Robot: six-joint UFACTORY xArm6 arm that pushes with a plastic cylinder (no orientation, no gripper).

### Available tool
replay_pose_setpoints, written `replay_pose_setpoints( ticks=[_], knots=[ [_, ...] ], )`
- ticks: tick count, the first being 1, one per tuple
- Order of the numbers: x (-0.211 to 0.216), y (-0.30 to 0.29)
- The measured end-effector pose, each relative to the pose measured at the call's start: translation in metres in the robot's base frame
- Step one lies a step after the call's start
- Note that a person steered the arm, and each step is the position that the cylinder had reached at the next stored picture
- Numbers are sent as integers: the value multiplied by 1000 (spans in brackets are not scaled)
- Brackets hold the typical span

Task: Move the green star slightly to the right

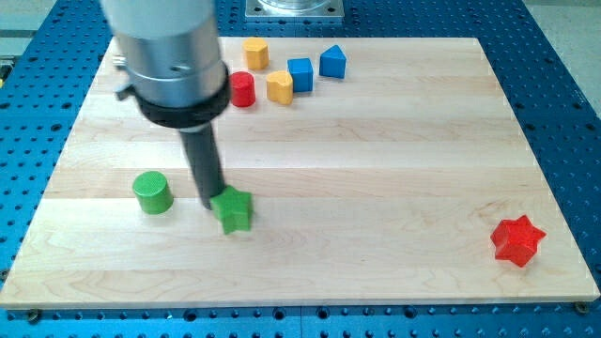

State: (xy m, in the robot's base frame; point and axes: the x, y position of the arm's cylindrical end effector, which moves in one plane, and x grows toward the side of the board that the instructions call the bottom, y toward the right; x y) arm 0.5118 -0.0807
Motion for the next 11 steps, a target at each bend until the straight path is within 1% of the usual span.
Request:
replay_pose_setpoints(
  ticks=[1,2,4,5,6,7,8,9,10,11],
  knots=[
    [10,43],
    [10,49],
    [43,48],
    [31,2],
    [42,-42],
    [83,-19],
    [79,21],
    [54,26],
    [25,8],
    [-24,-1]
  ],
)
